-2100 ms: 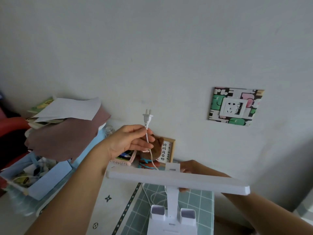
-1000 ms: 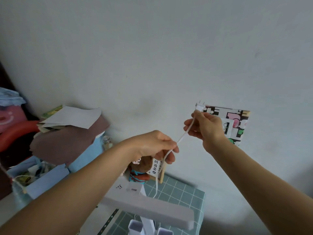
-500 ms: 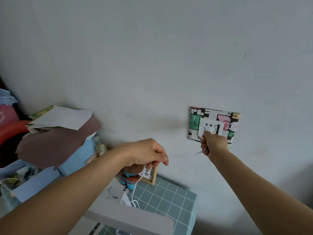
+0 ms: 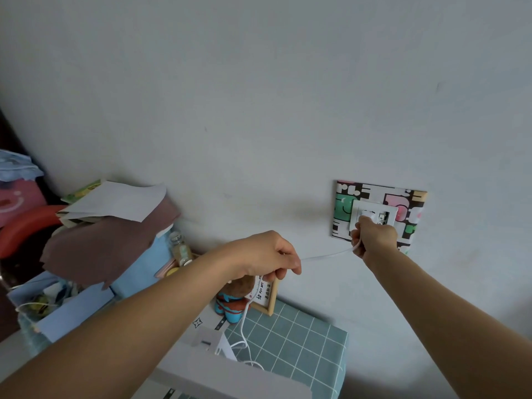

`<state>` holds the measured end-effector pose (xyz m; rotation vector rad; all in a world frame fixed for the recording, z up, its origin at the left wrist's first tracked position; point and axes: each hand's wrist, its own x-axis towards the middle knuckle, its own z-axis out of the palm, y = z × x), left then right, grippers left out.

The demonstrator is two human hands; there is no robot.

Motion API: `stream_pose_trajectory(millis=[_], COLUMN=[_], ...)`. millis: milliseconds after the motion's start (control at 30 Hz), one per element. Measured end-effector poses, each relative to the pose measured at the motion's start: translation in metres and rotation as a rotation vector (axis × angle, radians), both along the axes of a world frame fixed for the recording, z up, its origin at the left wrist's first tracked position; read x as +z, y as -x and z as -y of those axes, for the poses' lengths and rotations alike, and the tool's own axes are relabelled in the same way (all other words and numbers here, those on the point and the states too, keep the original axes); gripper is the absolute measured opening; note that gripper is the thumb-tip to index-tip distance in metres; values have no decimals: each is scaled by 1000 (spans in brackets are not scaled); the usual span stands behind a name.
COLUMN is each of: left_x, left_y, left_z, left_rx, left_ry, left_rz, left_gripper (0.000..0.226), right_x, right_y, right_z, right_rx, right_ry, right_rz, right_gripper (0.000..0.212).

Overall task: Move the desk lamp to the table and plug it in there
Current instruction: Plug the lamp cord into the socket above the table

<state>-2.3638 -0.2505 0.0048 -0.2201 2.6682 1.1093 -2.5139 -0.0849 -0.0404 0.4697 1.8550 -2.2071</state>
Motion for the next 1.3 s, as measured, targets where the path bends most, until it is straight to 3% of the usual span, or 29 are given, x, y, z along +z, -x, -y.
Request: stream_pose_trajectory(millis=[300,1133,1300], left_x=[-4,-16,-14], left_y=[8,11,3], left_z=[5,9,-2], left_rx=[-8,56,94], left_ry=[-25,-113,-92], left_rz=[12,45,-4], left_gripper=[21,18,18], right_x=[-3,-5,-3], right_y=[9,26,5], right_z=[5,8,-2], right_rx=[-36,-101,24], right_ry=[-25,-76,-51], right_rz=[-39,-29,-62], right_gripper=[36,25,33])
